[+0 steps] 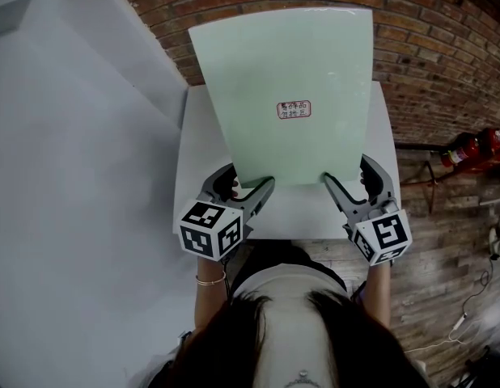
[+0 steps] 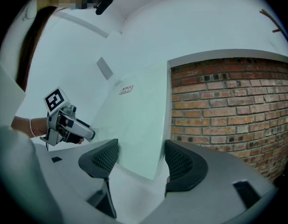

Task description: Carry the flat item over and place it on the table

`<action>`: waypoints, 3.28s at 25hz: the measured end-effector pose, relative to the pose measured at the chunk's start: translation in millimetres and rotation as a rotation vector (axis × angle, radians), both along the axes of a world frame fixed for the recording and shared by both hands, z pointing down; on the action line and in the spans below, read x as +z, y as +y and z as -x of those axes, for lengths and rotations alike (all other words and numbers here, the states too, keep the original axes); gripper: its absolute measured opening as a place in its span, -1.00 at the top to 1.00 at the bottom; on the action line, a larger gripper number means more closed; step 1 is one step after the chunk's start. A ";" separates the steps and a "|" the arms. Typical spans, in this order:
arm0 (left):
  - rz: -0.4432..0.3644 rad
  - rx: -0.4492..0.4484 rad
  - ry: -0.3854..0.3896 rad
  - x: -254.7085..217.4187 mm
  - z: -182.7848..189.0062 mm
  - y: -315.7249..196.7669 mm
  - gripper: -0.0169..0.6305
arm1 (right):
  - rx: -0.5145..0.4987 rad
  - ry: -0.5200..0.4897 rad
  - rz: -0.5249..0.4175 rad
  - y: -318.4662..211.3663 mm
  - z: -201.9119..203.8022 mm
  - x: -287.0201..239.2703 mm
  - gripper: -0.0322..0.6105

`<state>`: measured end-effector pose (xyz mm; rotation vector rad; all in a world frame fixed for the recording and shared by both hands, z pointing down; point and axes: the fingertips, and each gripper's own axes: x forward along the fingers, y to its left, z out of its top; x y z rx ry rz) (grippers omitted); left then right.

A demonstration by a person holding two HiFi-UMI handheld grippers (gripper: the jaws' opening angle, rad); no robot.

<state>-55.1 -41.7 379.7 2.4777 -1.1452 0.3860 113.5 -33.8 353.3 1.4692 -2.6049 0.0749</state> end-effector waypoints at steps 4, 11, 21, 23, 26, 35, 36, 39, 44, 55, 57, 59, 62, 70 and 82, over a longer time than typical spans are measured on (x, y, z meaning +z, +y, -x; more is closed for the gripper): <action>0.008 0.006 0.001 2.7 2.5 -11.0 -0.11 | 0.008 0.003 0.007 -10.5 2.0 2.9 -0.15; 0.023 0.020 0.005 9.7 6.5 -32.5 -0.11 | 0.018 0.008 0.018 -30.2 6.9 8.5 -0.15; 0.053 0.038 0.003 21.8 10.5 -57.9 -0.11 | 0.041 0.011 0.050 -53.7 10.1 21.5 -0.15; 0.058 0.041 0.002 23.9 11.6 -63.0 -0.11 | 0.041 0.010 0.055 -58.5 12.0 23.1 -0.15; 0.067 0.045 -0.002 27.1 13.7 -69.9 -0.11 | 0.045 0.009 0.065 -64.9 14.3 26.4 -0.16; 0.092 0.054 -0.008 37.0 22.3 -88.1 -0.11 | 0.062 0.007 0.093 -82.3 21.8 38.0 -0.15; 0.094 0.055 -0.009 38.3 23.6 -89.9 -0.11 | 0.061 0.009 0.095 -84.0 23.4 38.9 -0.16; 0.103 0.059 -0.011 42.0 25.7 -94.9 -0.11 | 0.063 0.010 0.103 -88.8 25.9 42.1 -0.15; 0.118 0.065 -0.015 49.0 25.8 -103.0 -0.10 | 0.071 0.009 0.119 -96.4 25.9 49.7 -0.15; 0.160 0.071 -0.023 65.0 24.1 -114.5 -0.10 | 0.076 0.001 0.164 -107.6 24.8 66.9 -0.15; 0.167 0.071 -0.024 68.1 25.1 -116.9 -0.10 | 0.073 0.003 0.169 -110.3 26.4 69.2 -0.15; 0.174 0.071 -0.024 70.7 26.3 -119.2 -0.10 | 0.076 0.000 0.176 -112.7 27.0 72.6 -0.15; 0.186 0.070 -0.026 74.8 27.7 -121.9 -0.10 | 0.077 -0.003 0.187 -115.7 28.1 77.3 -0.15; 0.218 0.069 -0.031 88.3 31.7 -130.0 -0.10 | 0.075 -0.007 0.217 -124.8 32.5 90.3 -0.15; 0.260 0.062 -0.033 104.9 34.9 -137.3 -0.10 | 0.073 -0.011 0.263 -133.9 34.7 108.8 -0.15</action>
